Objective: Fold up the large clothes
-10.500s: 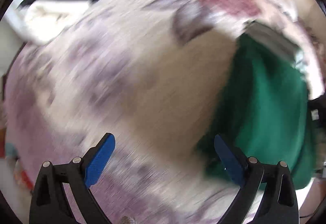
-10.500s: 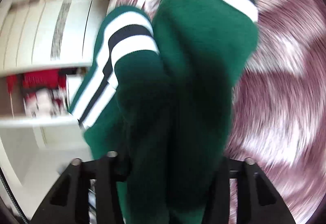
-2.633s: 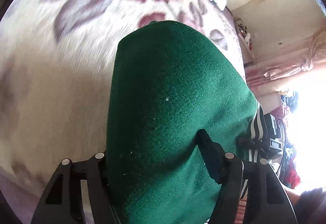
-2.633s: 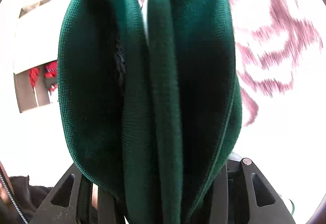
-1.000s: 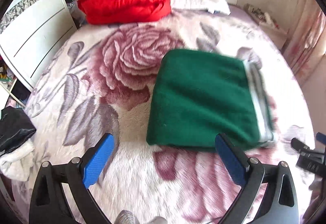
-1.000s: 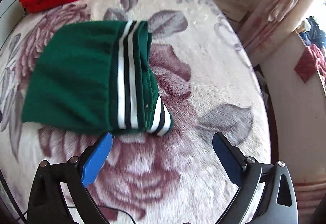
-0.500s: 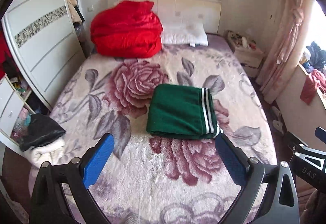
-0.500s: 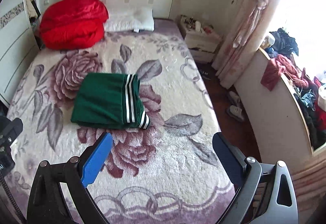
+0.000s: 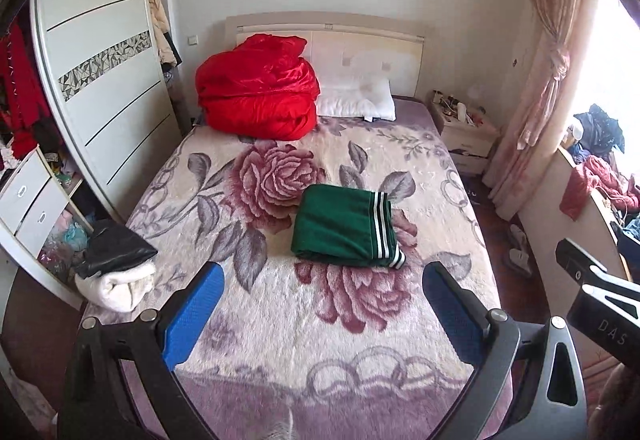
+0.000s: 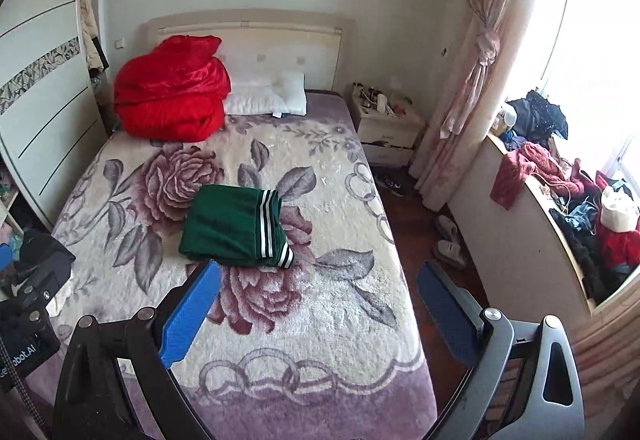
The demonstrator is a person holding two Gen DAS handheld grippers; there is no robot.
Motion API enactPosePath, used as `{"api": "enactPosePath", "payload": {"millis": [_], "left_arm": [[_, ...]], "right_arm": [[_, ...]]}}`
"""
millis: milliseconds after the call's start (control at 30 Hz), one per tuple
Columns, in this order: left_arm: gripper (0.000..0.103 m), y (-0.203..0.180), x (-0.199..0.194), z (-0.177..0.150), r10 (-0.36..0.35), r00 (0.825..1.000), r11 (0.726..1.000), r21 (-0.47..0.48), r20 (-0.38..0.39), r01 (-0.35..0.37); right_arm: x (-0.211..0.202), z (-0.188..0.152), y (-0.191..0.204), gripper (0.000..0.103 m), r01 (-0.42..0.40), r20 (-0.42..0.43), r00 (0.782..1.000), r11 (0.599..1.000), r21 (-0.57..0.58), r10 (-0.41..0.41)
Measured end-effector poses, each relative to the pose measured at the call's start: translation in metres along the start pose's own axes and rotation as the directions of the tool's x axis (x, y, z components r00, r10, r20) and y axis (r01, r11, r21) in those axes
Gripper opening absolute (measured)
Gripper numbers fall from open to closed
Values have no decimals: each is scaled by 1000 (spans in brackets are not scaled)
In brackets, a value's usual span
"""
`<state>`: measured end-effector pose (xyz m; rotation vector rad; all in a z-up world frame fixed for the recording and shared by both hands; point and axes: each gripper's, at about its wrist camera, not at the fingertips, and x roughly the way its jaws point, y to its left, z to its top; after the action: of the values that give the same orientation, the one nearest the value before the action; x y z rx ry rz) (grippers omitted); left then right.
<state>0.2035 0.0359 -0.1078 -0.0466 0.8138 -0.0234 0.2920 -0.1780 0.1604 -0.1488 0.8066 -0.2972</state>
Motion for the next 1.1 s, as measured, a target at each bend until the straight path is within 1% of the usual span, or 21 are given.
{"api": "enactPosePath", "payload": {"millis": [167,233,300,400,567,700,1100], "left_arm": [[101,-1,-27,1,22,999,1000,17,-32,-22],[101,-3,-36,4,42,999,999,33,-14,-42],[101,-4,-46,5,52,999,998,34,11,-53],[101,-4,-60,5,46,998,999,24,33,-47],[101,-1,-73,5,47,998,999,8,52,-48],[102,2,-79,4,49,997,999,-6,62,-49],[102,1,-92,1,55,995,998,-3,87,-55]], "right_arm": [[-42,0,-9,100,-22,-30,999,1000,-8,21],[-54,1,-12,100,-28,-36,999,1000,-3,28],[-68,1,-14,100,-27,-23,999,1000,-2,27],[-81,0,-15,100,-27,-5,1000,1000,-6,27],[-103,2,-20,100,-41,23,999,999,-2,41],[-115,5,-25,100,-45,33,998,999,-5,45],[-127,10,-29,100,-68,54,996,997,-19,69]]}}
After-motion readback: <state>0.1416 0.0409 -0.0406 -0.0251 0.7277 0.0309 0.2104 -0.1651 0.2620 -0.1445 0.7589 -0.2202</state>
